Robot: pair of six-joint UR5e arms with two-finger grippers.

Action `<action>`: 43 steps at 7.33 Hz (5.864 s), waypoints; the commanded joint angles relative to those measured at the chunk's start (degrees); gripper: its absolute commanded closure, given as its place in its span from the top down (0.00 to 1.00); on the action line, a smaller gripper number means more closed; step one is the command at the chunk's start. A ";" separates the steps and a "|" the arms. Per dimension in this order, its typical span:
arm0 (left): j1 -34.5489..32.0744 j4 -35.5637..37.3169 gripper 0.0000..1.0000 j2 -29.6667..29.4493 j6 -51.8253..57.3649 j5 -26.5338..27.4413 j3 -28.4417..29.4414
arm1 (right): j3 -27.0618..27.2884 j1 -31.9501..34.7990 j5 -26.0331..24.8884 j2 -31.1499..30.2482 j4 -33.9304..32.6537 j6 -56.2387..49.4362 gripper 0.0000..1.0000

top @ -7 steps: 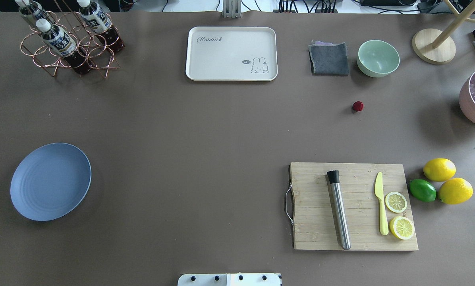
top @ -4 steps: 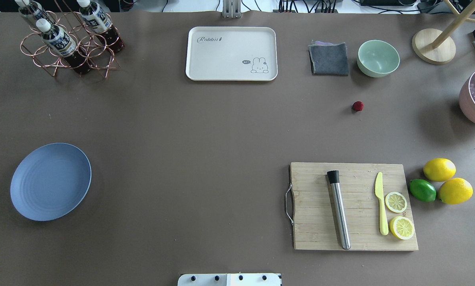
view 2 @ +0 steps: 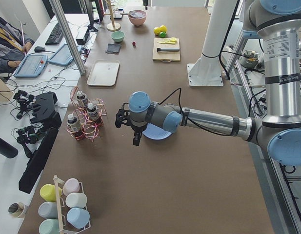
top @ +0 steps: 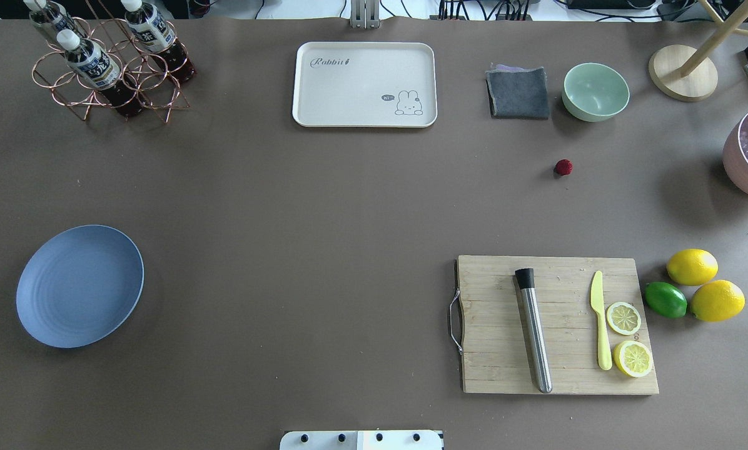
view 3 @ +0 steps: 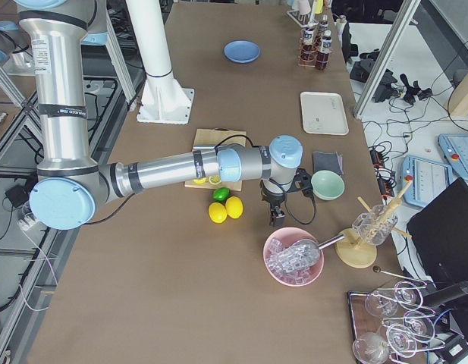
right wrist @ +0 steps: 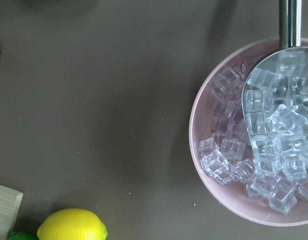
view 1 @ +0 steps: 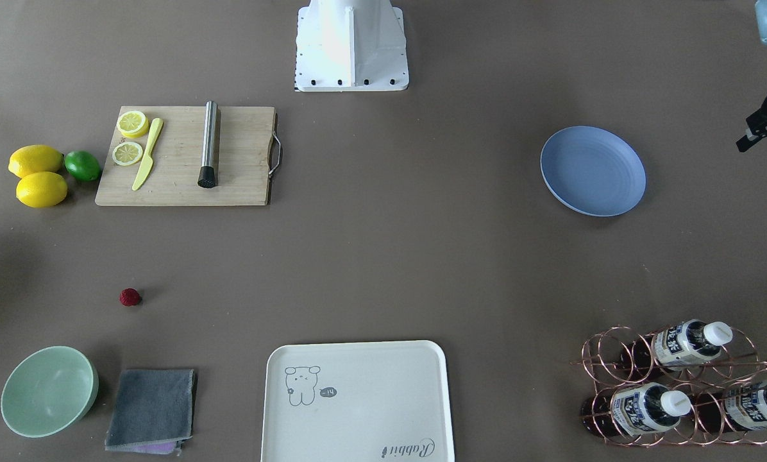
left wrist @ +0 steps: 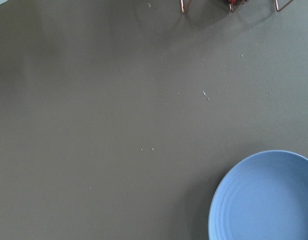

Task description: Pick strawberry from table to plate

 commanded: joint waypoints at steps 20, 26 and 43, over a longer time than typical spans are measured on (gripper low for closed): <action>22.46 -36.14 0.00 1.37 -32.62 2.52 11.23 | -1.34 -0.53 3.46 -0.39 0.00 0.71 1.00; 30.68 -18.69 0.00 -28.30 -53.71 8.16 9.71 | -1.69 -0.62 3.46 -0.74 -0.09 0.54 1.00; 30.13 -16.97 0.70 -25.74 -58.65 12.10 4.82 | -3.97 -15.98 1.45 14.61 1.48 26.42 1.00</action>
